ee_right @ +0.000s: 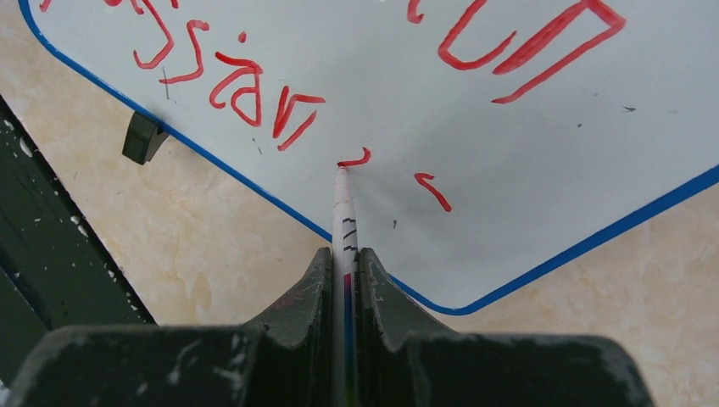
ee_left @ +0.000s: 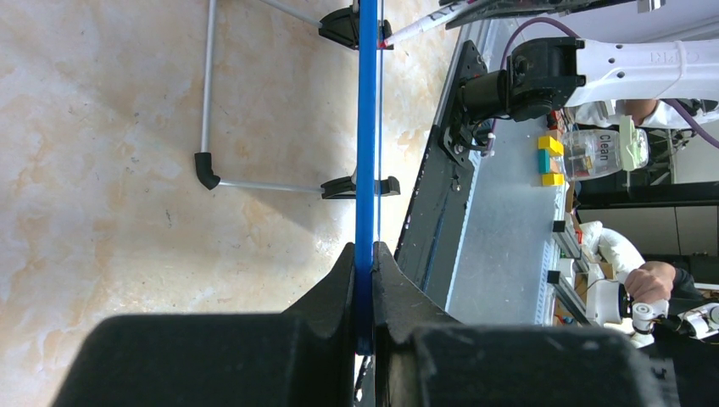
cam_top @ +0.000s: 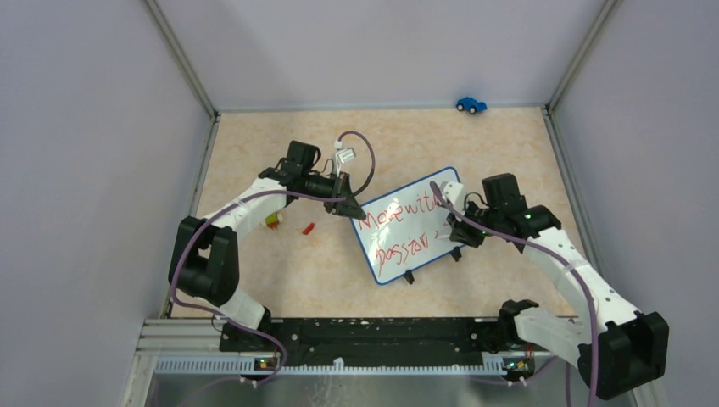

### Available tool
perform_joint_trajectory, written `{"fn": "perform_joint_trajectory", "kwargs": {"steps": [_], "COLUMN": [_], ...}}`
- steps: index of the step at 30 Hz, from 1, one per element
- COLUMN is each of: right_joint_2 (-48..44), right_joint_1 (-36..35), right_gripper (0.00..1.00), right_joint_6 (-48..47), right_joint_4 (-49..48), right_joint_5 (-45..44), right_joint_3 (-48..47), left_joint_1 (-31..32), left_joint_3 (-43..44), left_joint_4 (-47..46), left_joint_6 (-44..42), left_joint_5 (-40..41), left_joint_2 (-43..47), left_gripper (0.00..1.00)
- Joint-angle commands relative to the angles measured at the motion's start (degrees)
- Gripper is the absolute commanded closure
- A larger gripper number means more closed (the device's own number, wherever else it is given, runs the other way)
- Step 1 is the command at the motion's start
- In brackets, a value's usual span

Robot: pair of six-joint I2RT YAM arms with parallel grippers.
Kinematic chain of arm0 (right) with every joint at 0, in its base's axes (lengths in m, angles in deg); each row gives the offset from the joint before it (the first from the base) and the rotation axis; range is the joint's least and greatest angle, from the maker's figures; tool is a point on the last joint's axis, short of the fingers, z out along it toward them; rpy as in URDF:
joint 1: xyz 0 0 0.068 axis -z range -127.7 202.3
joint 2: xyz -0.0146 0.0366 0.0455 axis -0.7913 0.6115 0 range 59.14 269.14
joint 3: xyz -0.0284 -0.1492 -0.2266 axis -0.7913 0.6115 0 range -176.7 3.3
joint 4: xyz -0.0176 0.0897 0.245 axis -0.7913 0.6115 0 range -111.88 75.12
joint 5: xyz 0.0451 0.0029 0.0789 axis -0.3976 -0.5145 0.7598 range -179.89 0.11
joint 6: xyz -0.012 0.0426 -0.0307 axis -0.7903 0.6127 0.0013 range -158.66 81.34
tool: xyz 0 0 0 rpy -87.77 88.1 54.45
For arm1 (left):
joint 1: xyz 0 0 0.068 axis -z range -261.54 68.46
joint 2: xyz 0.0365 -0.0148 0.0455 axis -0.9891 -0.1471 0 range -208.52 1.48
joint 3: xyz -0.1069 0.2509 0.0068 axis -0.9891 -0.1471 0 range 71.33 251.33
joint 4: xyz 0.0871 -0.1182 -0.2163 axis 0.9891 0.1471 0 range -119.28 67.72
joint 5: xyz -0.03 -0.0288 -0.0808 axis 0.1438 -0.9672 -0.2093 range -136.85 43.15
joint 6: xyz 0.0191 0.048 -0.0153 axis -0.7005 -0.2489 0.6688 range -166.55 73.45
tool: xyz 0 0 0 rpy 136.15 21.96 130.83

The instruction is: Write a sentence on the whiteboard

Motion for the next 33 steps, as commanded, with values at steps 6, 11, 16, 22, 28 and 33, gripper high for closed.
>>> {"fn": "perform_joint_trajectory", "kwargs": {"steps": [6, 11, 16, 22, 28, 33], "right_joint_2": [0.46, -0.87, -1.22, -1.42, -1.48, -1.33], "right_joint_1": [-1.98, -1.96, -1.91, -1.45, -0.99, -0.96], "right_gripper": [1.00, 1.00, 1.00, 1.00, 1.00, 1.00], "right_joint_6": [-0.48, 2.17, 3.68, 4.58, 4.87, 2.71], "right_joint_4": [-0.29, -2.75, -4.02, -4.90, -4.92, -2.71], "right_joint_5": [-1.59, -2.99, -4.79, -6.61, -8.15, -7.82], "right_joint_3": [-0.40, -1.02, -1.20, -1.32, -1.31, -1.14], "left_joint_1": [-0.54, -0.52, -0.59, -0.84, -1.12, -1.11], "left_joint_3": [0.85, 0.84, 0.60, 0.60, 0.42, 0.43], "left_joint_4": [-0.80, -0.76, -0.75, -0.84, -0.92, -0.92], "left_joint_6": [-1.19, -1.33, -1.41, -1.34, -1.33, -1.30], "left_joint_5": [5.21, 5.08, 5.06, 4.90, 4.72, 4.66], "left_joint_2": [-1.94, -1.90, -1.77, -1.79, -1.68, -1.63], "left_gripper": [1.00, 1.00, 1.00, 1.00, 1.00, 1.00]}}
